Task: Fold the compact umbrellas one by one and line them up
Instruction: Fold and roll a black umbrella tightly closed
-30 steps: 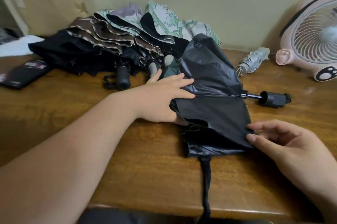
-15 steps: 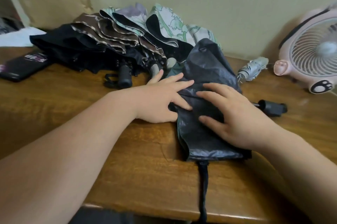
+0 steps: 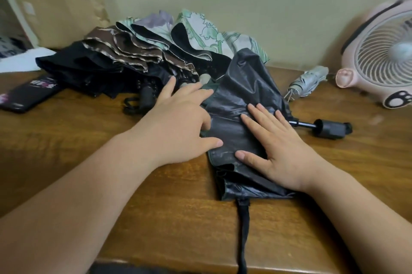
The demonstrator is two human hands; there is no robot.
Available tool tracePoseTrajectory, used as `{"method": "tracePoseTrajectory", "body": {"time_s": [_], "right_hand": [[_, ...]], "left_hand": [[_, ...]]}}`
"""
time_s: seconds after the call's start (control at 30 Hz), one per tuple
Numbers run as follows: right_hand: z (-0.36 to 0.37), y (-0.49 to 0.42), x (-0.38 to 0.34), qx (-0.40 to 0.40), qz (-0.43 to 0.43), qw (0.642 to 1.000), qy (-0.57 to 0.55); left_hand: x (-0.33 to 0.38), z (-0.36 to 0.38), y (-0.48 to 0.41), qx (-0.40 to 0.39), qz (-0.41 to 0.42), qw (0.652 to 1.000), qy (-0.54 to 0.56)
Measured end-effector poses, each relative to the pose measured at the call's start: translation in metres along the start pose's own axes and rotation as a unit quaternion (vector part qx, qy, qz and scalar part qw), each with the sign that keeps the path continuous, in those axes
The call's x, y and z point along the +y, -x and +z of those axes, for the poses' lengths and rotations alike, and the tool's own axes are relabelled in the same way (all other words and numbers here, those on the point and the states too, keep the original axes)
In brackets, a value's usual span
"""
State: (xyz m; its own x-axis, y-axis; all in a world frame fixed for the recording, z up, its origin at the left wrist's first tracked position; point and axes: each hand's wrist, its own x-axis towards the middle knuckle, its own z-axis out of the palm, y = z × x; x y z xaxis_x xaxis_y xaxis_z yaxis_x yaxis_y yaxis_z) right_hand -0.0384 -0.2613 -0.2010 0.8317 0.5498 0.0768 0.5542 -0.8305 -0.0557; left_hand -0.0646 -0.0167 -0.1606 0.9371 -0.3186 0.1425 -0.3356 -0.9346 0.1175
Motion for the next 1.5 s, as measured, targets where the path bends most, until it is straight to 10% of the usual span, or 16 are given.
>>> {"method": "tracePoseTrajectory", "body": {"time_s": [0.47,0.67,0.87,1.03,1.17,1.3,1.5], "right_hand": [[0.005,0.0,0.003,0.014,-0.004,1.0,-0.026],[0.004,0.003,0.003,0.018,-0.008,0.999,-0.026],[0.003,0.003,0.003,0.011,-0.012,1.0,-0.02],[0.002,0.006,-0.002,0.029,-0.019,0.998,-0.058],[0.001,0.004,0.002,0.024,-0.017,0.999,-0.026],[0.004,0.006,0.004,0.047,-0.024,0.997,-0.049],[0.005,0.01,0.009,0.056,-0.027,0.997,-0.052]], "left_hand": [[0.043,0.003,0.078,-0.295,0.164,0.94,0.057],[0.034,-0.005,0.108,-0.203,0.152,0.963,0.088],[0.059,0.002,0.053,0.155,0.083,0.98,0.094],[0.068,0.016,-0.007,-0.02,0.039,0.989,0.14],[0.063,-0.017,-0.038,-0.029,-0.035,0.919,0.392],[0.068,-0.007,-0.053,-0.097,0.028,0.988,0.115],[0.04,0.038,-0.027,-0.12,0.091,0.988,-0.036]]}}
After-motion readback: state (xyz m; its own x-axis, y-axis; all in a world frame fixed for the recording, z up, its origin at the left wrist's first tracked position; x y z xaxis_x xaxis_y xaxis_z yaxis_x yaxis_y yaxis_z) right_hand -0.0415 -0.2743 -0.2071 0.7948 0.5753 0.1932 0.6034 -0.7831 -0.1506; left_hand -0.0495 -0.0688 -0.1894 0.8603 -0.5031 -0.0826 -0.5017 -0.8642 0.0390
